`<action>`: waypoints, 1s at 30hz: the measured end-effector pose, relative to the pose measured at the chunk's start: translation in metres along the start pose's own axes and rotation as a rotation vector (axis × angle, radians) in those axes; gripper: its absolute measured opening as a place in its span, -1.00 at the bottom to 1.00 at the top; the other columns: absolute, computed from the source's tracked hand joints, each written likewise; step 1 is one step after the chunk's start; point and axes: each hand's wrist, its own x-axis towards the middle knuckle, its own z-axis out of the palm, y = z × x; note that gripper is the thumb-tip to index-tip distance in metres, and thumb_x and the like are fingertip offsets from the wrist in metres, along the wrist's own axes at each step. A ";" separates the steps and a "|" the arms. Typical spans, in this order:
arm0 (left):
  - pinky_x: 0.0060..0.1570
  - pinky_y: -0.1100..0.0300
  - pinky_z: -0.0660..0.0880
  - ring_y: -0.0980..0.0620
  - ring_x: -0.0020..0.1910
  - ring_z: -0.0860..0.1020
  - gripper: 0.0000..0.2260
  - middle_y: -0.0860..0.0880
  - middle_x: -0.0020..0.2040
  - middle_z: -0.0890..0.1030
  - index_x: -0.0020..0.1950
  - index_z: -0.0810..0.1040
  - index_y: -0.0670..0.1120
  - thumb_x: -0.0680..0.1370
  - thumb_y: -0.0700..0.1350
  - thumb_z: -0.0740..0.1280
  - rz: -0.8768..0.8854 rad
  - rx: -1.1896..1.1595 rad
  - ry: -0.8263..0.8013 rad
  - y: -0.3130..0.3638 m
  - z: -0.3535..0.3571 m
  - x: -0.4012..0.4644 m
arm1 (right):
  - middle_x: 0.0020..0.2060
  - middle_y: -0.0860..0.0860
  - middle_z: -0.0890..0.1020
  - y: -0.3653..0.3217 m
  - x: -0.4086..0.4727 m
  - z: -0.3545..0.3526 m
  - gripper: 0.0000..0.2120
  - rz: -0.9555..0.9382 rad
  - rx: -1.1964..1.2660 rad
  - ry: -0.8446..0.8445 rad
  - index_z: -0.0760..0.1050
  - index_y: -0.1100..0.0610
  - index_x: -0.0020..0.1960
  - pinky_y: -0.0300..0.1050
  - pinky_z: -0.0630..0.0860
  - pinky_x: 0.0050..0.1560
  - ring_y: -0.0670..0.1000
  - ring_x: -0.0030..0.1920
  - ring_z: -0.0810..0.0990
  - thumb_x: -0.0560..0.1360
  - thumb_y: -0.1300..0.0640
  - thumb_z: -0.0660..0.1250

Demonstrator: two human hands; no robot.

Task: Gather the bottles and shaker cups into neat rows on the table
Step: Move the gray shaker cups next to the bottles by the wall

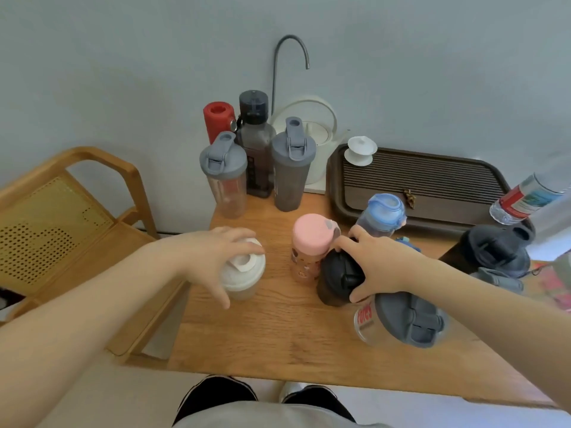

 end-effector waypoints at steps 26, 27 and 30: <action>0.32 -0.09 0.28 -0.15 0.46 0.11 -0.03 -0.01 0.53 -0.14 0.47 -0.22 0.19 0.30 0.35 0.36 0.014 -0.071 0.313 -0.041 0.051 -0.028 | 0.50 0.02 0.09 -0.137 0.028 0.002 -0.01 0.180 0.307 0.260 -0.14 -0.02 0.51 0.08 0.41 0.23 0.12 0.41 0.28 0.34 -0.03 0.47; 0.32 -0.07 0.29 -0.14 0.47 0.09 0.00 0.03 0.53 -0.20 0.46 -0.22 0.22 0.28 0.30 0.42 0.053 -0.072 0.306 -0.046 0.052 -0.029 | 0.51 0.01 0.07 -0.137 0.028 0.004 0.03 0.184 0.307 0.250 -0.17 -0.02 0.51 0.08 0.37 0.28 0.12 0.43 0.24 0.32 -0.05 0.49; 0.22 -0.01 0.42 -0.12 0.43 0.19 0.00 0.06 0.53 -0.15 0.45 -0.14 0.26 0.24 0.20 0.49 0.079 -0.084 0.305 -0.053 0.053 -0.022 | 0.50 0.03 0.12 -0.137 0.033 0.009 0.09 0.166 0.249 0.228 -0.16 -0.02 0.51 0.08 0.30 0.36 0.11 0.46 0.18 0.27 -0.08 0.52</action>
